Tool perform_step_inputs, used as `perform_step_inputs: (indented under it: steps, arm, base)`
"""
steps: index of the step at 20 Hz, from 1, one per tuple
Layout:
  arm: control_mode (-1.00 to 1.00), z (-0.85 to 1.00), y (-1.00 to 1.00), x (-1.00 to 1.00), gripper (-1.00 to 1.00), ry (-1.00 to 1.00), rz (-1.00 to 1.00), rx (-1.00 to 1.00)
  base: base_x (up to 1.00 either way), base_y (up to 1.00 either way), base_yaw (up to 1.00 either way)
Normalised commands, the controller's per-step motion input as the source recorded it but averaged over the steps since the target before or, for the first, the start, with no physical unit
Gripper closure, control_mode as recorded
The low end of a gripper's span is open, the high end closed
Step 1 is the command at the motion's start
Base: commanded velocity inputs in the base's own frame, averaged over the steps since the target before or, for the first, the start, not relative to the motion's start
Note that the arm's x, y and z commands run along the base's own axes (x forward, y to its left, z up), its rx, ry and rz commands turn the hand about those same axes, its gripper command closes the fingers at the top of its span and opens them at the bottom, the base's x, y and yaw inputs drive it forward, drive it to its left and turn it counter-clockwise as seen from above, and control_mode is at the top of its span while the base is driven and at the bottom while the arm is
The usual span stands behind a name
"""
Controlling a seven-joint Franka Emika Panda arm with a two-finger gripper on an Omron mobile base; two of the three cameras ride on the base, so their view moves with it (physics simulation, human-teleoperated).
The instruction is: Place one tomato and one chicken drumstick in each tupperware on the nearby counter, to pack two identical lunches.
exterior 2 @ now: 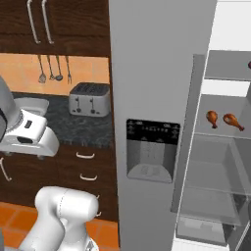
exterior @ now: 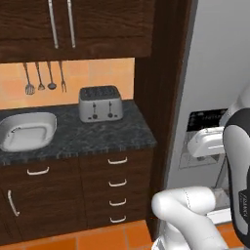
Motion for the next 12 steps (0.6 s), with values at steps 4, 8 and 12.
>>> perform_step_inputs:
  steps: [4,8,12]
  arm:
    - [1.0,0.0,0.0,0.0,-1.0,0.0,0.0,0.0]
    - [1.0,0.0,0.0,0.0,-1.0,0.0,0.0,0.0]
    - [1.0,0.0,0.0,0.0,-1.0,0.0,0.0,0.0]
  base:
    - [0.0,-0.84,0.07]
    - [0.13,-0.69,0.07]
    - [0.06,-0.52,0.03]
